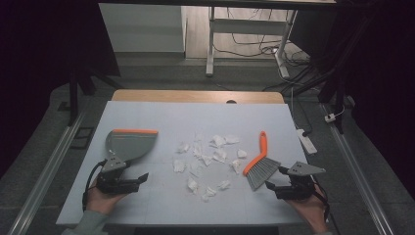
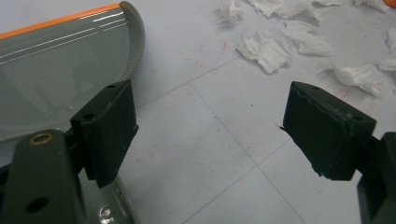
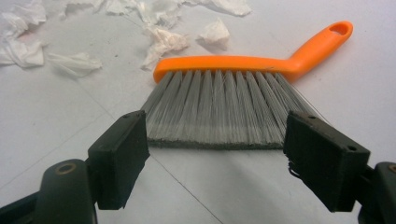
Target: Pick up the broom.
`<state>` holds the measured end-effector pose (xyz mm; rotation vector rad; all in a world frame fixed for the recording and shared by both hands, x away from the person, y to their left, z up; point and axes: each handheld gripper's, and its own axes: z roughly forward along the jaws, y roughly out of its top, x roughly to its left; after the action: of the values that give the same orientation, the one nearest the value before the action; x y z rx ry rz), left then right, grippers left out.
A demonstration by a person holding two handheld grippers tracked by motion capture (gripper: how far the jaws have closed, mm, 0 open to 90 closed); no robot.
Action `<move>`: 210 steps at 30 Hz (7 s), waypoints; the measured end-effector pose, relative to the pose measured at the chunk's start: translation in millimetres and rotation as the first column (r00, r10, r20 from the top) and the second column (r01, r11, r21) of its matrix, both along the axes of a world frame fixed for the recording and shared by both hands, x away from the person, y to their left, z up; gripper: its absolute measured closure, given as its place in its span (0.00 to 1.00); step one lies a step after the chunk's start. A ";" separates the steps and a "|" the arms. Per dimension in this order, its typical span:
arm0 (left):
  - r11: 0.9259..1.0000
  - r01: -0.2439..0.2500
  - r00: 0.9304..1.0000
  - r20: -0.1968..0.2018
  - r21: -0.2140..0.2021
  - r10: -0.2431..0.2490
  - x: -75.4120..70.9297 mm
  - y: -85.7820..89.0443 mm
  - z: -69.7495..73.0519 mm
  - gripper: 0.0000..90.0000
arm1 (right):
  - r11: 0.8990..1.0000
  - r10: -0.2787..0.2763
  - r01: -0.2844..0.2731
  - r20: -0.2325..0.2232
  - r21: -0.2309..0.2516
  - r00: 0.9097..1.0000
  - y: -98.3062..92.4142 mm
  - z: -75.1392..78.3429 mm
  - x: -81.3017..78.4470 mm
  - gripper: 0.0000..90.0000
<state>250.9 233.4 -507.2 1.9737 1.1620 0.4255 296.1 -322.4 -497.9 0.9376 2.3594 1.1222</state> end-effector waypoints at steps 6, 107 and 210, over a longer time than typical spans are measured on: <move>1.000 0.004 1.000 -0.001 0.007 -0.004 -0.3 -1.8 0.0 0.20 | 1.000 -0.005 0.005 -0.001 -0.001 1.000 -0.5 -0.5 -0.7 0.25; 0.999 0.039 0.999 -0.006 0.013 -0.039 -1.8 -6.3 -3.4 0.21 | 0.795 -0.595 0.423 -0.420 -0.435 0.686 74.0 12.2 157.8 0.50; 0.967 0.251 0.967 0.061 -0.049 -0.248 16.2 -117.8 33.0 0.21 | 0.849 0.016 0.090 -0.194 0.522 0.981 67.0 68.6 72.2 0.79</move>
<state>267.1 115.6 -474.2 2.0138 0.8669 0.3093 368.3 -255.4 -429.3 1.3170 2.1891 1.7926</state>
